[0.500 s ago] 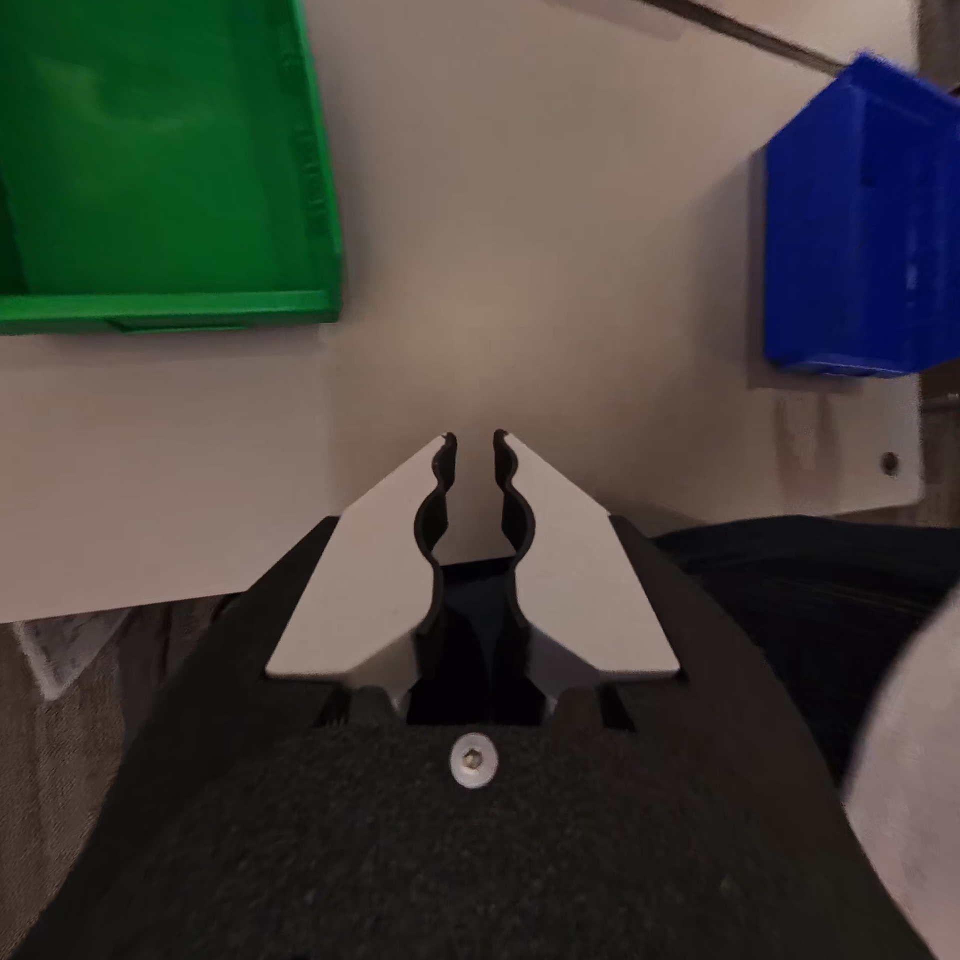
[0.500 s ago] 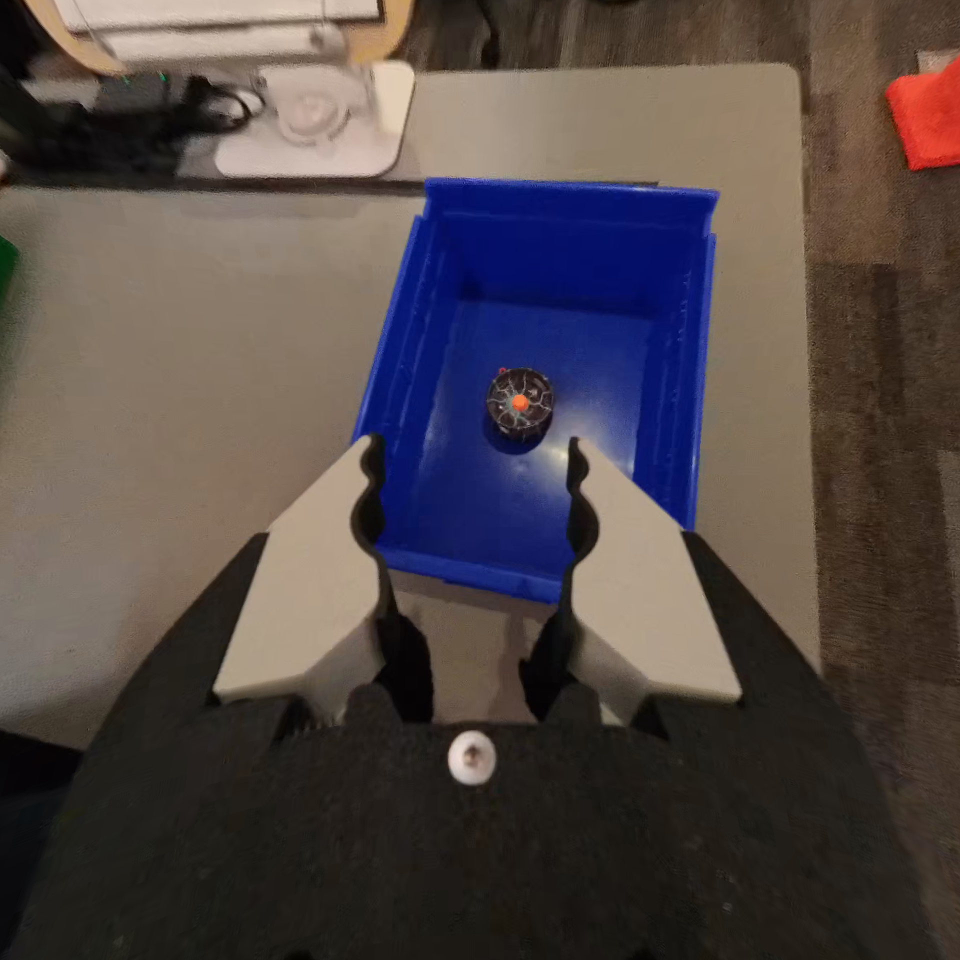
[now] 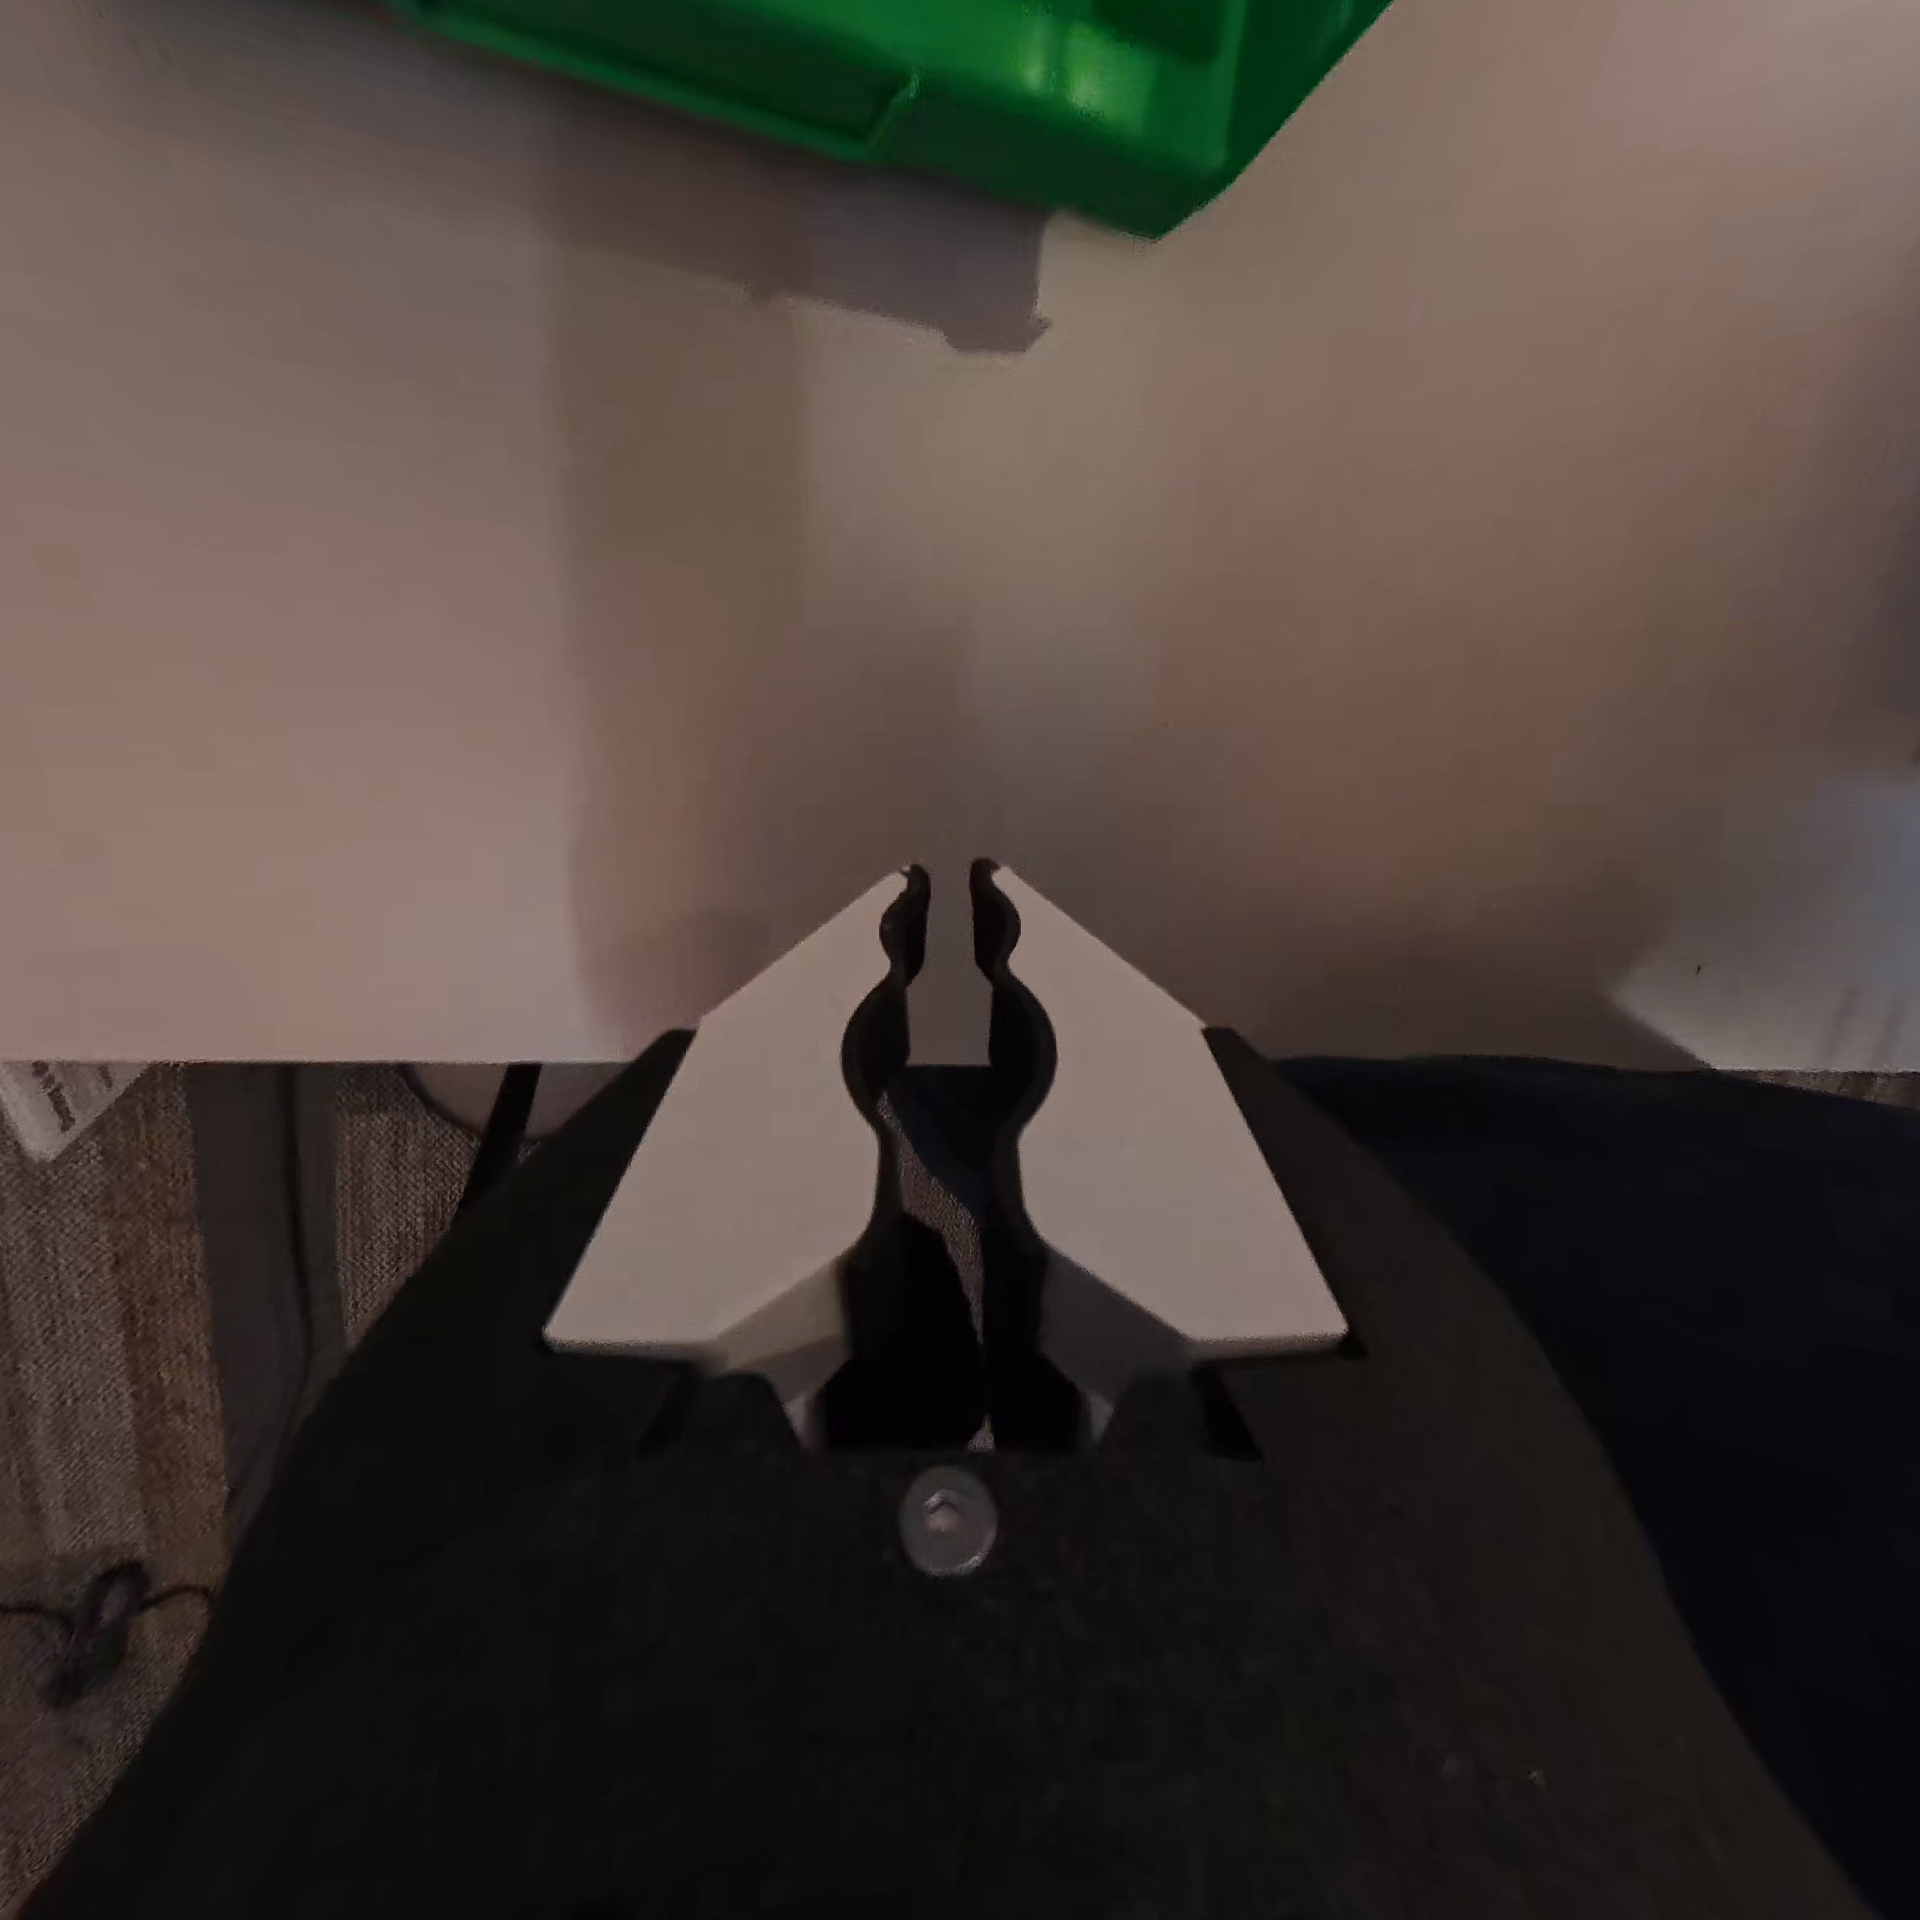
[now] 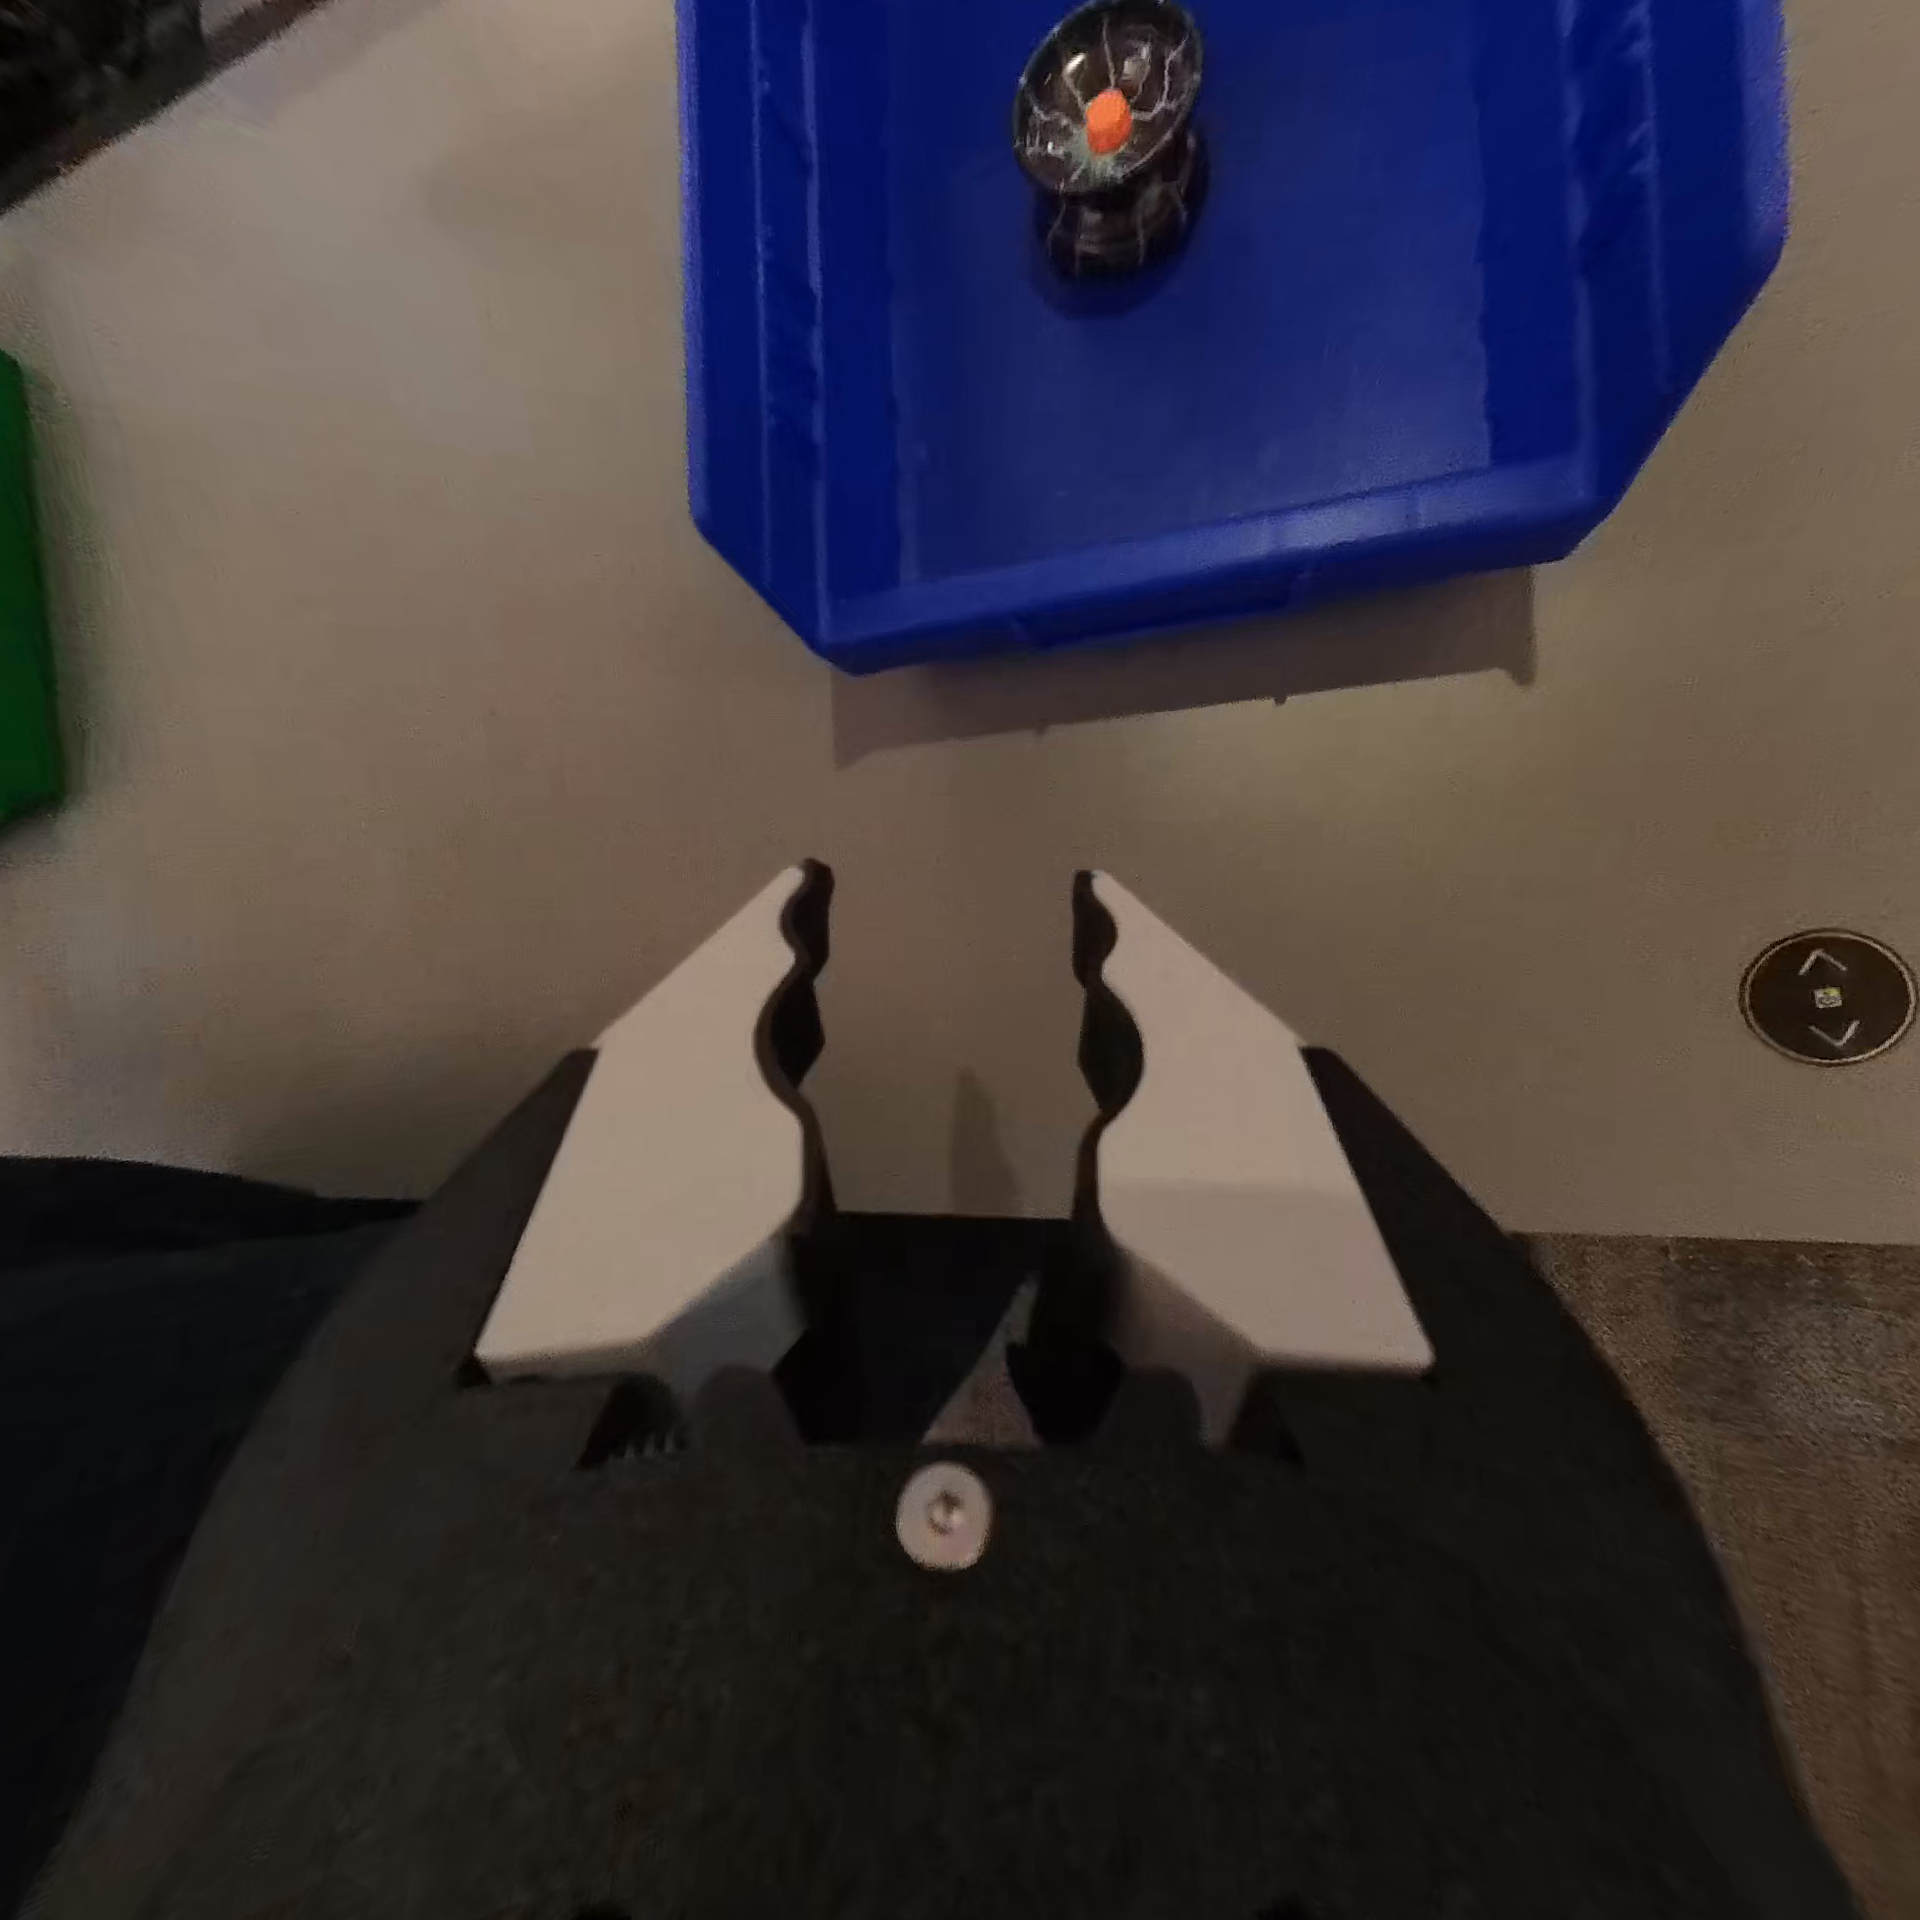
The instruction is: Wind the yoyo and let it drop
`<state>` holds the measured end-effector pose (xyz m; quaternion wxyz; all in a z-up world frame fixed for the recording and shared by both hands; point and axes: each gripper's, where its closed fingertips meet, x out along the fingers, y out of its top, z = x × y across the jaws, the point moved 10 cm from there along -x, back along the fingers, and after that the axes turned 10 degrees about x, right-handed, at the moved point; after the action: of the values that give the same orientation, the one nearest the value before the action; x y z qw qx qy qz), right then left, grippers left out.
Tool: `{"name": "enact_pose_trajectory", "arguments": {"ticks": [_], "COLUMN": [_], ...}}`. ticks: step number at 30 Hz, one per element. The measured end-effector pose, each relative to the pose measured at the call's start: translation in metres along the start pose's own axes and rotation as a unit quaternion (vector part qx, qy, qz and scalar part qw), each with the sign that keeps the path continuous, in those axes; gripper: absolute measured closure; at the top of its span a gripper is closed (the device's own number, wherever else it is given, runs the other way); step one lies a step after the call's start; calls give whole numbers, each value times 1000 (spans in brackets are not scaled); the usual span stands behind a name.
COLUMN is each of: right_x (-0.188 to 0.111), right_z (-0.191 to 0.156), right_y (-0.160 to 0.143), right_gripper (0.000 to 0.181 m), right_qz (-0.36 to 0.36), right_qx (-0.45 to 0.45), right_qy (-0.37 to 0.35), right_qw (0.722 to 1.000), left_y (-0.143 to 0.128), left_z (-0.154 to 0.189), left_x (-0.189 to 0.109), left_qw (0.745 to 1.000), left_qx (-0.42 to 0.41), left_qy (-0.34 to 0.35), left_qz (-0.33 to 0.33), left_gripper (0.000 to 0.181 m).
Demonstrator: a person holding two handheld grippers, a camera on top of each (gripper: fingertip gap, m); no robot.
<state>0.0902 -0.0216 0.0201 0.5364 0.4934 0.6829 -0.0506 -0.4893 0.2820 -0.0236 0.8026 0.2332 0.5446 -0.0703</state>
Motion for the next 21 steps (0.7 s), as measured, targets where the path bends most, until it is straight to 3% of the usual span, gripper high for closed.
{"name": "enact_pose_trajectory", "arguments": {"ticks": [2, 6, 12, 14, 21], "right_x": [0, 13, 9, 11, 14], "right_z": [-3, -5, -8, -10, -15], "right_y": [-6, -23, -27, -28, -34], "right_gripper": [134, 111, 113, 111, 112], "right_qz": [3, -28, 10, -4, -4], "right_qx": [-36, -58, -60, -57, -34], "right_qy": [-17, -50, -92, -80, -76], "right_qw": [999, 997, 994, 995, 996], "left_y": [-10, -31, -47, -52, -60], "left_z": [-4, -8, -10, -9, -8], "left_x": [2, 5, -6, -5, -4], "left_qw": [1000, 999, 993, 993, 991], "left_qx": [4, 19, 70, 72, 95], "left_qy": [5, 19, 93, 87, 81], "left_qz": [-15, -43, -25, -29, -49], "left_gripper": [170, 151, 144, 135, 135]}}
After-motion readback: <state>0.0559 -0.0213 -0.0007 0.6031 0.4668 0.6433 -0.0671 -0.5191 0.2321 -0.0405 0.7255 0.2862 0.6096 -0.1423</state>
